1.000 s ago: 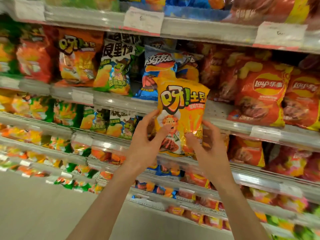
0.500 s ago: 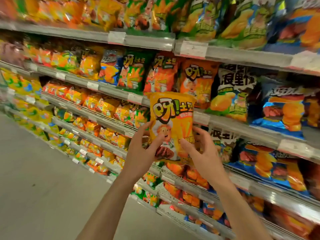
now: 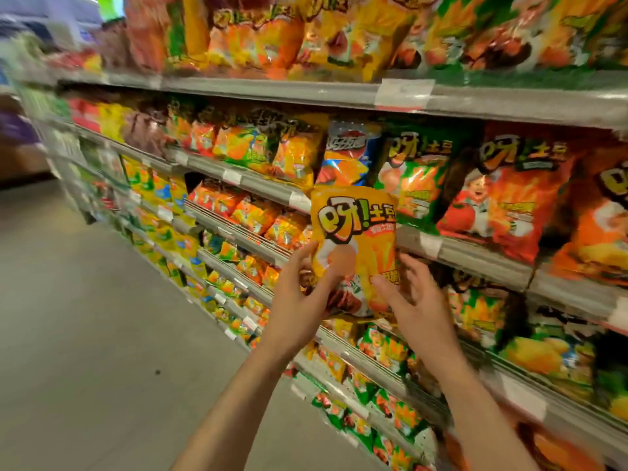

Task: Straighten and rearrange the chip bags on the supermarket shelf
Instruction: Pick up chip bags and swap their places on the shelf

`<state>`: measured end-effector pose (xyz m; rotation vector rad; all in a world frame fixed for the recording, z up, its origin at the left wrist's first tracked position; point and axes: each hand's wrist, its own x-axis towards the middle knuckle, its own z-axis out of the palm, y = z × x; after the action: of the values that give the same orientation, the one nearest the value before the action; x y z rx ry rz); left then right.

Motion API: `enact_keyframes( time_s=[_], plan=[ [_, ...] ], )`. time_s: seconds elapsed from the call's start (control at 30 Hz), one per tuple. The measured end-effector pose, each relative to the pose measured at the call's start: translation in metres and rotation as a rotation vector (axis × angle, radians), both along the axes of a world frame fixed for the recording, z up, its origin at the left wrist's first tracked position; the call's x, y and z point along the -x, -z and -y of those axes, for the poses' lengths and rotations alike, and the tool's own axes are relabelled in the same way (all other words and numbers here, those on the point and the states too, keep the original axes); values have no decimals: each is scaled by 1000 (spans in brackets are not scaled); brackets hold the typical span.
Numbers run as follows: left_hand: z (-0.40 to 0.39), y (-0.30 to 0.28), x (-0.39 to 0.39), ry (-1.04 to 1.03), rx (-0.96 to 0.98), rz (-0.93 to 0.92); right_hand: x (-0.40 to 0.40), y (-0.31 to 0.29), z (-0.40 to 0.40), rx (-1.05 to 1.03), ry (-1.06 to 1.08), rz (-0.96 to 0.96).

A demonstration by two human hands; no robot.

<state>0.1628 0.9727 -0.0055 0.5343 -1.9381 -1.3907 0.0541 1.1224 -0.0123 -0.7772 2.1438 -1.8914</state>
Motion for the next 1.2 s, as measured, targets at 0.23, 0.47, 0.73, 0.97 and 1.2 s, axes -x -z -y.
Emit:
enact_keyframes(
  time_s=[0.23, 0.47, 0.73, 0.97, 1.2],
  plan=[
    [116, -10, 17, 61, 27, 19, 20, -12, 104, -7, 14, -5],
    [188, -15, 52, 213, 36, 21, 36, -15, 159, -27, 136, 0],
    [264, -21, 106, 531, 21, -8, 41, -18, 214, 3, 377, -5],
    [297, -26, 149, 725, -36, 14, 38, -21, 241, 38, 567, 15],
    [299, -32, 169, 785, -64, -34, 35, -33, 251, 29, 575, -24]
  ],
)
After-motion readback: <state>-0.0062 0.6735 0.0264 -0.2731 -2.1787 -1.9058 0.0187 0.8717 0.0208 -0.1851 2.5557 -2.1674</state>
